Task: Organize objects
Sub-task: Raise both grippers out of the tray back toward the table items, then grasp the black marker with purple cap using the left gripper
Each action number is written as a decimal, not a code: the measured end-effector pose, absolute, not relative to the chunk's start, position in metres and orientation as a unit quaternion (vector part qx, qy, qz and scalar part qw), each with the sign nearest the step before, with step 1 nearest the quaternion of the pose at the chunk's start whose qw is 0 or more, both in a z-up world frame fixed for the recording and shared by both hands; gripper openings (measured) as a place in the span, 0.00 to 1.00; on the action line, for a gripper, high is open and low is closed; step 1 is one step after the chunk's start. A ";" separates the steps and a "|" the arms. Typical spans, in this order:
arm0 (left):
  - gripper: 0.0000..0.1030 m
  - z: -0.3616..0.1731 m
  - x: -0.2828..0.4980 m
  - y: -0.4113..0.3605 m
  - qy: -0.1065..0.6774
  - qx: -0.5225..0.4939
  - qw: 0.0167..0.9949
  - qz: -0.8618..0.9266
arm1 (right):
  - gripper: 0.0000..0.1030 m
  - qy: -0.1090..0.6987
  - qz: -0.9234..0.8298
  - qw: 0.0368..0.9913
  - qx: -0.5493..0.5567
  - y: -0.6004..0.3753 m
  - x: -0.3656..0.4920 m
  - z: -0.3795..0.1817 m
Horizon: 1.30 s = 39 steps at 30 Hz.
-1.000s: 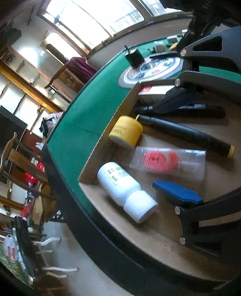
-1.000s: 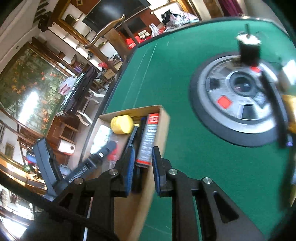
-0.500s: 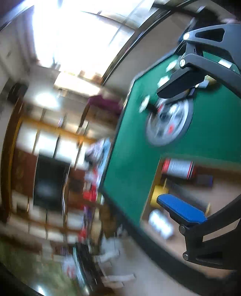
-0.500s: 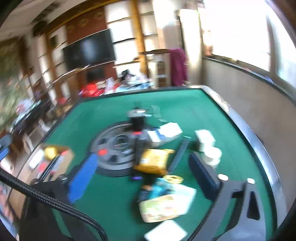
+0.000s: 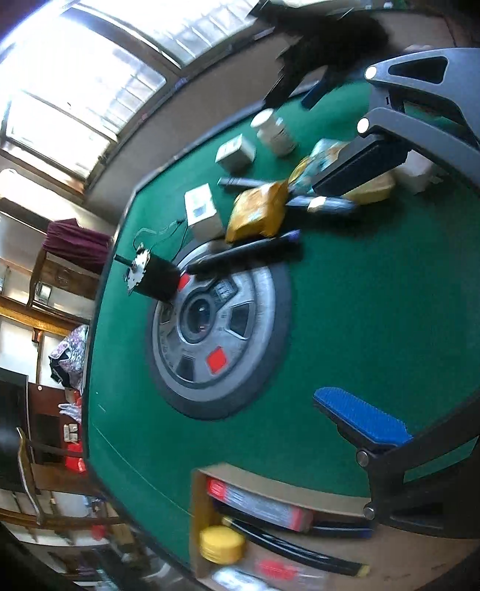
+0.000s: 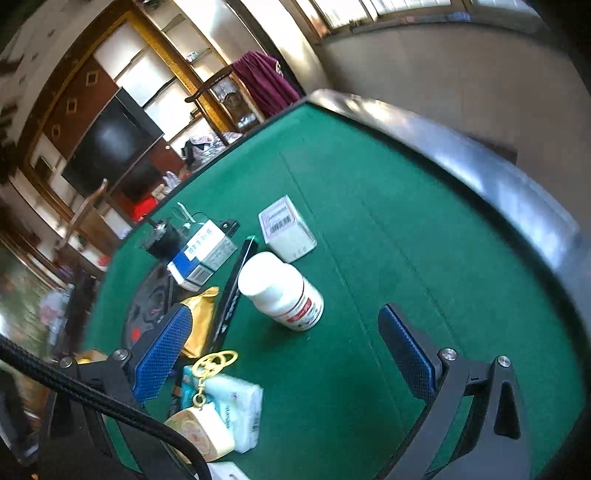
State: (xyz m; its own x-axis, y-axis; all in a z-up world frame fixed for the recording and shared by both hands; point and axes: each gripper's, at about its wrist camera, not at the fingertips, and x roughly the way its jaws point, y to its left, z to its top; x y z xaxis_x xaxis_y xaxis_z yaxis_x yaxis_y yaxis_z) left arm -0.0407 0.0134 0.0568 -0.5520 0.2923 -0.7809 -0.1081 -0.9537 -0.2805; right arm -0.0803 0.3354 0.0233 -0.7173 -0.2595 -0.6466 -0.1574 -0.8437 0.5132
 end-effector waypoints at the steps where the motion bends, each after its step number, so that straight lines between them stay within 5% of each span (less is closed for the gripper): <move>1: 0.98 0.054 -0.051 0.019 -0.098 -0.460 0.109 0.876 | 0.98 -0.284 -0.881 0.030 0.377 0.336 -0.080 0.022; 15: 0.94 0.011 -0.145 0.058 -0.064 -0.496 0.062 0.864 | 0.98 -0.327 -0.862 0.056 0.383 0.343 -0.084 0.011; 19: 0.74 0.007 -0.141 0.072 0.009 -0.482 0.056 0.874 | 0.98 -0.324 -0.860 0.063 0.390 0.339 -0.086 0.008; 21: 0.47 0.006 -0.136 0.076 0.044 -0.473 0.055 0.878 | 0.98 -0.324 -0.859 0.065 0.391 0.337 -0.086 0.008; 23: 0.35 0.006 -0.132 0.075 0.053 -0.469 0.061 0.880 | 0.98 -0.321 -0.860 0.065 0.392 0.336 -0.085 0.008; 30: 0.35 0.006 -0.125 0.093 0.126 -0.434 0.049 0.891 | 0.98 -0.309 -0.863 0.060 0.394 0.333 -0.085 0.007; 33: 0.11 0.008 -0.121 0.085 0.101 -0.449 0.070 0.885 | 0.98 -0.294 -0.869 0.055 0.394 0.330 -0.085 0.007; 39: 0.11 0.029 -0.081 0.041 0.020 -0.439 0.101 0.893 | 0.98 -0.273 -0.876 0.040 0.395 0.330 -0.085 0.006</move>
